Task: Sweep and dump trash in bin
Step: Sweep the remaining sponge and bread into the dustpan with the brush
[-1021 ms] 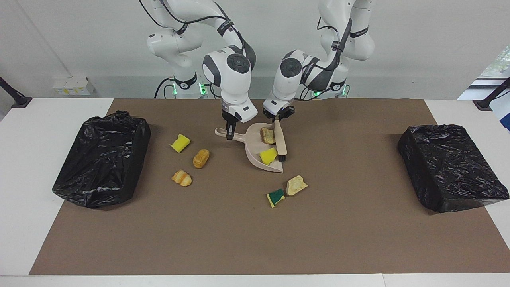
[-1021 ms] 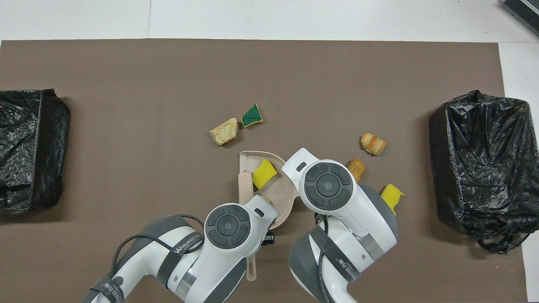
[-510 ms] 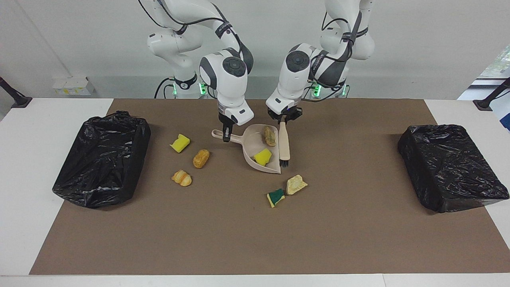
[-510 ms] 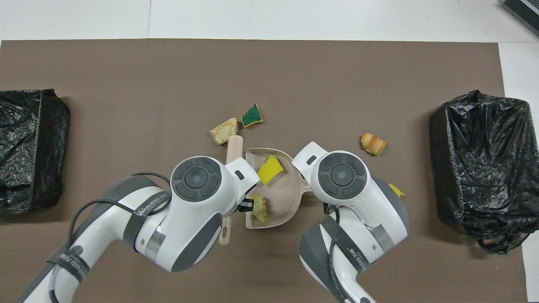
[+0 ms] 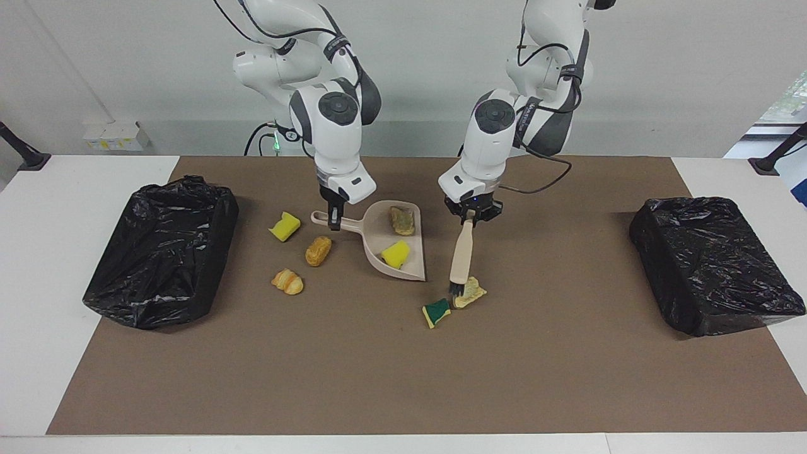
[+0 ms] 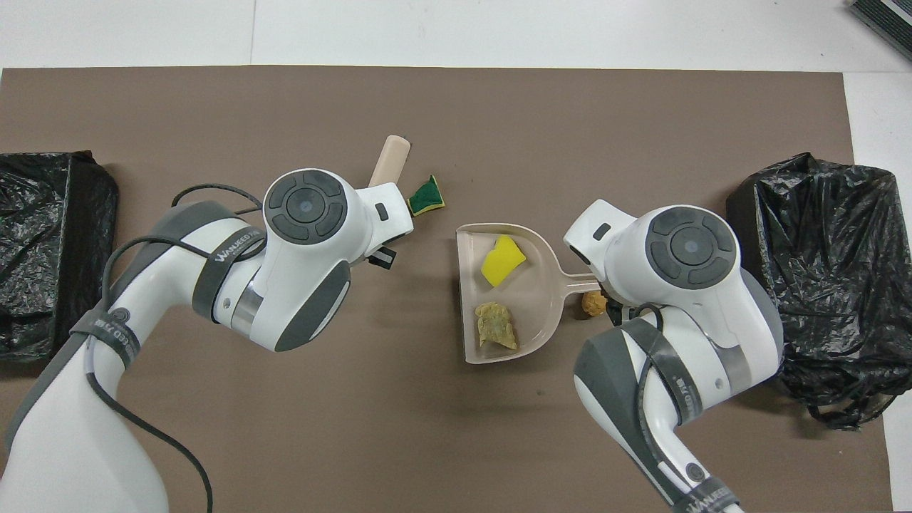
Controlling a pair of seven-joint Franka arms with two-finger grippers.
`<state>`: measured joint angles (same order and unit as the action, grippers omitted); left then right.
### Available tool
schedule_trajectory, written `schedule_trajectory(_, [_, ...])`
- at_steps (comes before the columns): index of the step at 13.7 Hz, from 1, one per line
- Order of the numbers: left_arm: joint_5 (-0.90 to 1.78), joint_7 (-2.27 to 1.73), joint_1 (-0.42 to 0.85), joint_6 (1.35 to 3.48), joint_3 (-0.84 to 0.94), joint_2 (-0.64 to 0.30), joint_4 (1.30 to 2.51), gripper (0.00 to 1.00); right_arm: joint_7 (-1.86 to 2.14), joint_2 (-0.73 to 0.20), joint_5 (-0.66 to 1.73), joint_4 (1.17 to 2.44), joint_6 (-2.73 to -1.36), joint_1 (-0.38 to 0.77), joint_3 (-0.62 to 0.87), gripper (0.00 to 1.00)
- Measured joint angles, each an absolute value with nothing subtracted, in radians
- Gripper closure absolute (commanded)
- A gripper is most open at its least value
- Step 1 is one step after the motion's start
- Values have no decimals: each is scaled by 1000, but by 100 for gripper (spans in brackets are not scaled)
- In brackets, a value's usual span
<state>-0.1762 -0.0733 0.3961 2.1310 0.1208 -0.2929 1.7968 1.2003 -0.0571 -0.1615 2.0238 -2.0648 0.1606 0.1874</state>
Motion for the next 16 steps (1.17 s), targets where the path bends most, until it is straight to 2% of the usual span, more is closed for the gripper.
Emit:
schedule_trajectory(5, [-331, 45, 337, 2150, 122, -383, 1740, 100, 1246, -119, -188, 1942, -2065, 161, 188, 100])
schedule_trajectory(9, [-411, 46, 375, 2163, 142, -494, 1678, 100, 1246, -158, -214, 1913, -2058, 161, 188, 100])
schedule_trajectory(13, [-415, 41, 414, 2062, 143, -496, 1673, 100, 1213, -156, -216, 1912, -2021, 167, 191, 100])
schedule_trajectory(16, [-416, 11, 451, 1966, 144, -463, 1704, 100, 1183, -153, -216, 1913, -2004, 170, 193, 100])
